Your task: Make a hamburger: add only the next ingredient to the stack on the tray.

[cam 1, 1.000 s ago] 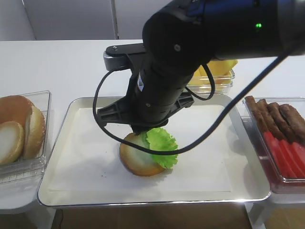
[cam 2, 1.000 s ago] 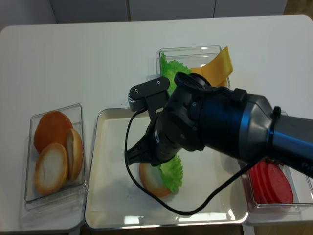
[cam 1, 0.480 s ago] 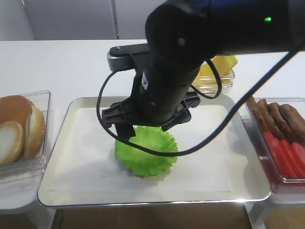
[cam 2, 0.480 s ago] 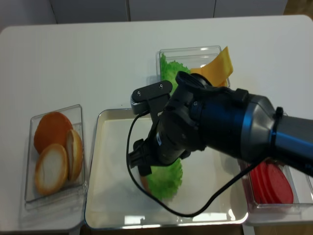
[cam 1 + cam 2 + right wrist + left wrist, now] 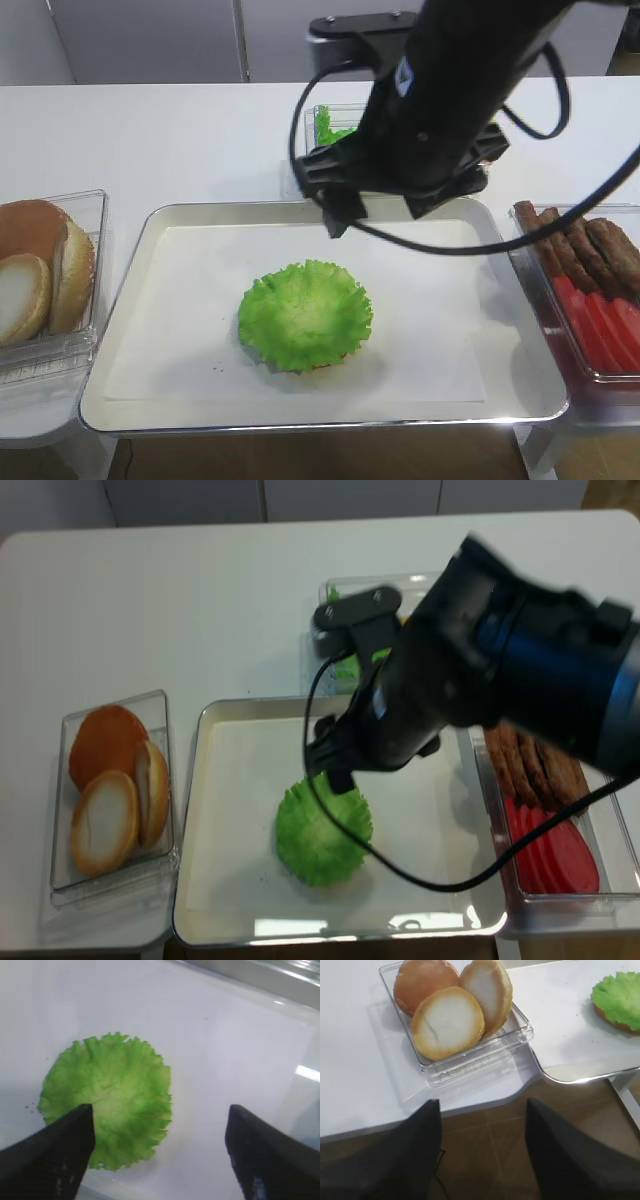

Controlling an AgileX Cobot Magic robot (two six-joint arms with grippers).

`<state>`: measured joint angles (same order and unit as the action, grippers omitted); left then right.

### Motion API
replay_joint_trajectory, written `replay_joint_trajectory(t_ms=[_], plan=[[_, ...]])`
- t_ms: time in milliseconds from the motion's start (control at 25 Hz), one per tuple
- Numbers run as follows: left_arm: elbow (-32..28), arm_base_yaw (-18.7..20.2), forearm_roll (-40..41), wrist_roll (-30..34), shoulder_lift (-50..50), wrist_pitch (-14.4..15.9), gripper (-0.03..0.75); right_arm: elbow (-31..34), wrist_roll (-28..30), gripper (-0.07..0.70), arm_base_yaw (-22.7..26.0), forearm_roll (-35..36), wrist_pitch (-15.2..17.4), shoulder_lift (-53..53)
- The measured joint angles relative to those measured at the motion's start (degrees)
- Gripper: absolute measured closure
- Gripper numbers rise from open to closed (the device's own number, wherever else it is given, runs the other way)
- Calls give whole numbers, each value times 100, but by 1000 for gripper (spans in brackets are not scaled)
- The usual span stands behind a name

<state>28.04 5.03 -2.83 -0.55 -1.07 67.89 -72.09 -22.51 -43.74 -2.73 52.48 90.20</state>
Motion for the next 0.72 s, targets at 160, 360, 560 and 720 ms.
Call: replay_joint_trajectory(t_ms=[160, 360, 560, 720], plan=[[0, 0, 0, 0, 0, 0, 314, 0, 660, -3, 779, 404, 156, -327], [0, 0, 0, 0, 0, 0, 314, 0, 1297, -3, 1920, 813, 655, -628], [0, 0, 0, 0, 0, 0, 314, 0, 1638, -1, 2911, 878, 1175, -835], [0, 0, 0, 0, 0, 0, 314, 0, 1749, 0, 3464, 878, 1420, -1284]])
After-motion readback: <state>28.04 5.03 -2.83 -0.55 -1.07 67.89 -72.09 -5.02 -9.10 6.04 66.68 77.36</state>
